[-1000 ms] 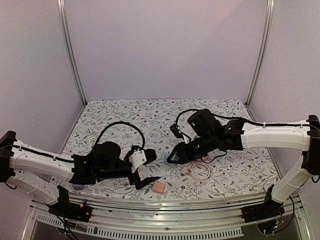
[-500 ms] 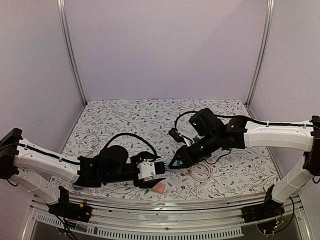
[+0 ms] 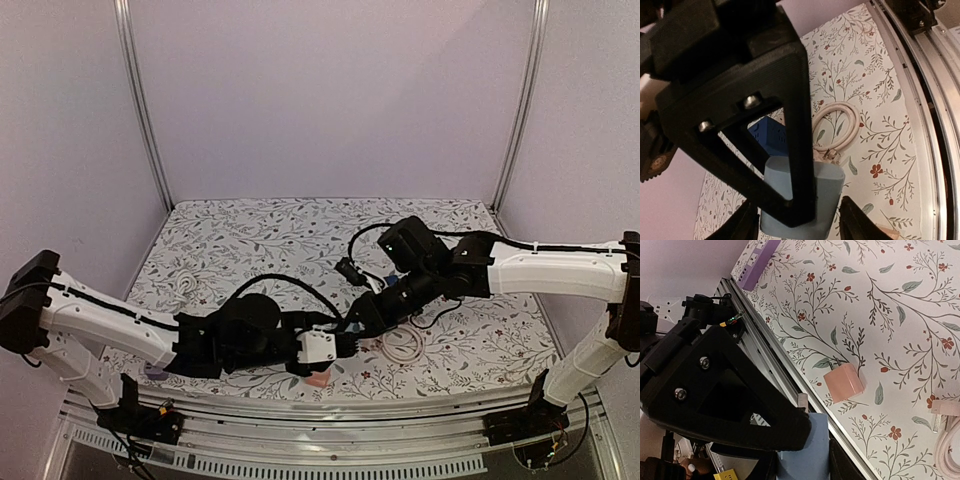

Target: Insert the plug

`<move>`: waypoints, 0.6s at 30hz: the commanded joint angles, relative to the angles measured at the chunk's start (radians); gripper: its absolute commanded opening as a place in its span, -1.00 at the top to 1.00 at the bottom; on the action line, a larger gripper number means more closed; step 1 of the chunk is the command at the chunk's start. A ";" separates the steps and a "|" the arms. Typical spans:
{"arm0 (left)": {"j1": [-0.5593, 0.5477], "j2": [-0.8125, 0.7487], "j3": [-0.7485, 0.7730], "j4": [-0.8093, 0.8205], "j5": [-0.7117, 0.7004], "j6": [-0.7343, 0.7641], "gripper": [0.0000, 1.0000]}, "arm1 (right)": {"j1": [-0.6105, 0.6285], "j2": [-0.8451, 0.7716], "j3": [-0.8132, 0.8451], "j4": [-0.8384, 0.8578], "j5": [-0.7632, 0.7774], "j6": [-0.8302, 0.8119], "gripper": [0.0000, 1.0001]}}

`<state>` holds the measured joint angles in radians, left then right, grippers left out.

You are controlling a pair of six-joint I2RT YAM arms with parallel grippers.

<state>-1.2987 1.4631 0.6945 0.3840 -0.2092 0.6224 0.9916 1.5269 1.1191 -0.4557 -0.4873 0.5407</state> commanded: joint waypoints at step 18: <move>-0.047 0.005 0.015 0.072 -0.178 -0.030 1.00 | -0.004 -0.111 -0.036 0.117 0.073 0.065 -0.71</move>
<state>-1.3373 1.4776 0.7025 0.4057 -0.3466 0.6548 0.9882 1.4868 1.1149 -0.4057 -0.4812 0.5644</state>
